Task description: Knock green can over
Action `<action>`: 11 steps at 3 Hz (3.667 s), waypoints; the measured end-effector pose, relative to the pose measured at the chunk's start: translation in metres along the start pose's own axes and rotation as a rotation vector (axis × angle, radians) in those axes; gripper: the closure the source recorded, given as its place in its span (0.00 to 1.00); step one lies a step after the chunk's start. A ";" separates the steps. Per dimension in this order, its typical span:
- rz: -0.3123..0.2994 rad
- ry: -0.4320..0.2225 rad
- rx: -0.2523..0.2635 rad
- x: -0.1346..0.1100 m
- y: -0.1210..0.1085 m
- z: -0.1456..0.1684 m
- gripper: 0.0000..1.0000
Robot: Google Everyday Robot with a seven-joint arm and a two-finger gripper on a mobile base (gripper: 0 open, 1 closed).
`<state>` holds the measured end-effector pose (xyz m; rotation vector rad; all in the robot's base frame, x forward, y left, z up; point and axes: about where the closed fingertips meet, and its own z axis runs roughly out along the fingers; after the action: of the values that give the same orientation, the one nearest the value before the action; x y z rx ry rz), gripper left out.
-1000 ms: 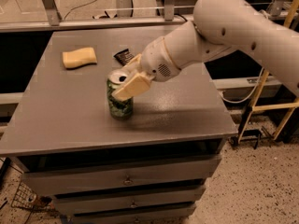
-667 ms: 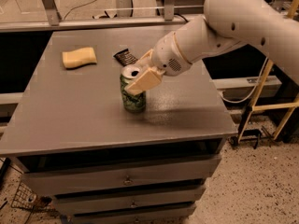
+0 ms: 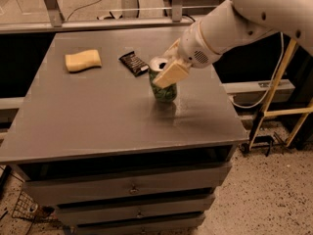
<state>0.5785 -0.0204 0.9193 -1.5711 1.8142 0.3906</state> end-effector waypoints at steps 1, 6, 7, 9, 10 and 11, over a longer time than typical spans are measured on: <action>-0.084 0.094 0.084 -0.003 -0.006 -0.017 1.00; -0.809 0.465 -0.255 -0.022 0.085 0.029 1.00; -0.866 0.483 -0.350 -0.019 0.103 0.049 1.00; -0.922 0.471 -0.471 -0.019 0.122 0.078 1.00; -0.934 0.467 -0.513 -0.021 0.129 0.091 0.98; -0.935 0.466 -0.508 -0.022 0.128 0.090 0.75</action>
Offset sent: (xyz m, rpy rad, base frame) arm -0.0192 -0.0001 0.0342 -0.5342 -0.3232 0.1882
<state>0.4842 0.0811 0.8423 -2.8252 1.0848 0.0211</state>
